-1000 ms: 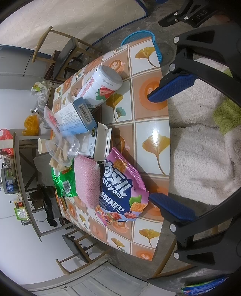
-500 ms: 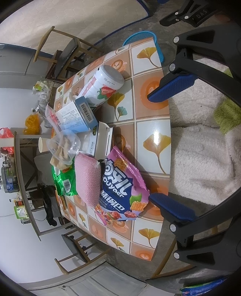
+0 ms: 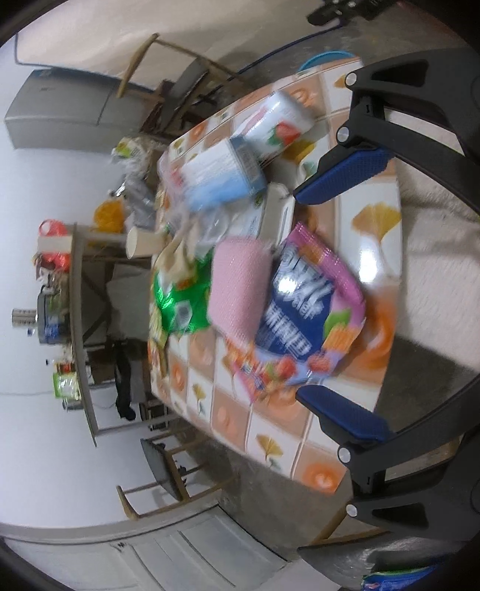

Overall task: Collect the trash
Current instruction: 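Move both tools over the clear plastic items on the table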

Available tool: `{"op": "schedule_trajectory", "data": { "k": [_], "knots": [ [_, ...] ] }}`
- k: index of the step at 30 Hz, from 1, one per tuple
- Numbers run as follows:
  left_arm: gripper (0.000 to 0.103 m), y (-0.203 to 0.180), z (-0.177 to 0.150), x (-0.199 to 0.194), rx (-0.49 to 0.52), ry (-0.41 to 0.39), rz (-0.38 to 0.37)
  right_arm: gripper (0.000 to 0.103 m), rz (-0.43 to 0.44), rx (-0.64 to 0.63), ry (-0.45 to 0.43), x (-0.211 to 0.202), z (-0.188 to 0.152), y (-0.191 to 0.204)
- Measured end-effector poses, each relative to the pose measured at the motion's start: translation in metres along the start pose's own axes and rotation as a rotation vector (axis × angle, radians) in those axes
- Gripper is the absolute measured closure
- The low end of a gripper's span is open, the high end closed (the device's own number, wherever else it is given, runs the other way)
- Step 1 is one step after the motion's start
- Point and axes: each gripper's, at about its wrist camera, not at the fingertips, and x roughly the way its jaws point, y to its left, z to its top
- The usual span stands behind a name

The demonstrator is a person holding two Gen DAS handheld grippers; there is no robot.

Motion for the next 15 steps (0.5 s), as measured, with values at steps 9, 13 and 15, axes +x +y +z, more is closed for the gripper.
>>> {"op": "schedule_trajectory", "data": {
  "k": [9, 13, 15],
  "knots": [
    [0.009, 0.061, 0.013, 0.021, -0.038, -0.007, -0.058, 0.006, 0.22, -0.038, -0.115, 0.011, 0.02, 0.037],
    [0.009, 0.072, 0.017, 0.029, -0.089, -0.009, -0.207, 0.006, 0.303, -0.063, -0.048, 0.028, 0.028, 0.053],
    [0.009, 0.071, 0.024, 0.037, -0.13, 0.004, -0.265, 0.006, 0.33, -0.065, -0.031, 0.032, 0.03, 0.058]
  ]
}}
